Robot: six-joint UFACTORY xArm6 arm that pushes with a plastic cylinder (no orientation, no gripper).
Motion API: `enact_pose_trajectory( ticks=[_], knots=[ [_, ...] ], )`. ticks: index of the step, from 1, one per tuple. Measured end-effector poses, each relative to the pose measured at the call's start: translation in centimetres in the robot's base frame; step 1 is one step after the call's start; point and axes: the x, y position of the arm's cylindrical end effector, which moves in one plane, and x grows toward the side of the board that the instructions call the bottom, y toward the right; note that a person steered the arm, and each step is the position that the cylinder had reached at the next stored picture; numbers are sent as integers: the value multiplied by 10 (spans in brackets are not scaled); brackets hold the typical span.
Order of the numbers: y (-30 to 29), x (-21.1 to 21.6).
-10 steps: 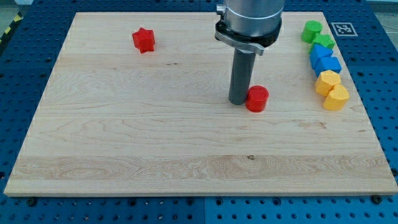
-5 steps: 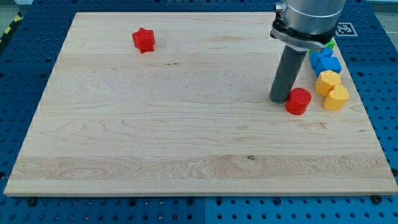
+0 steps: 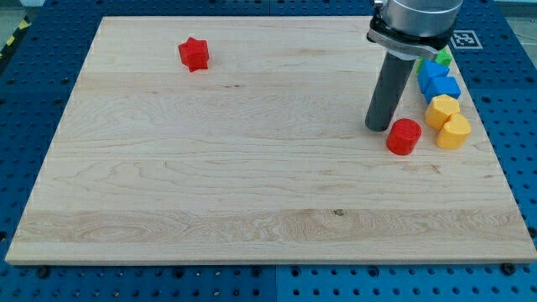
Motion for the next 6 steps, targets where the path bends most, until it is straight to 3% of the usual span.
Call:
enact_pose_trajectory(
  ticks=[6],
  knots=[
    [16, 34]
  ],
)
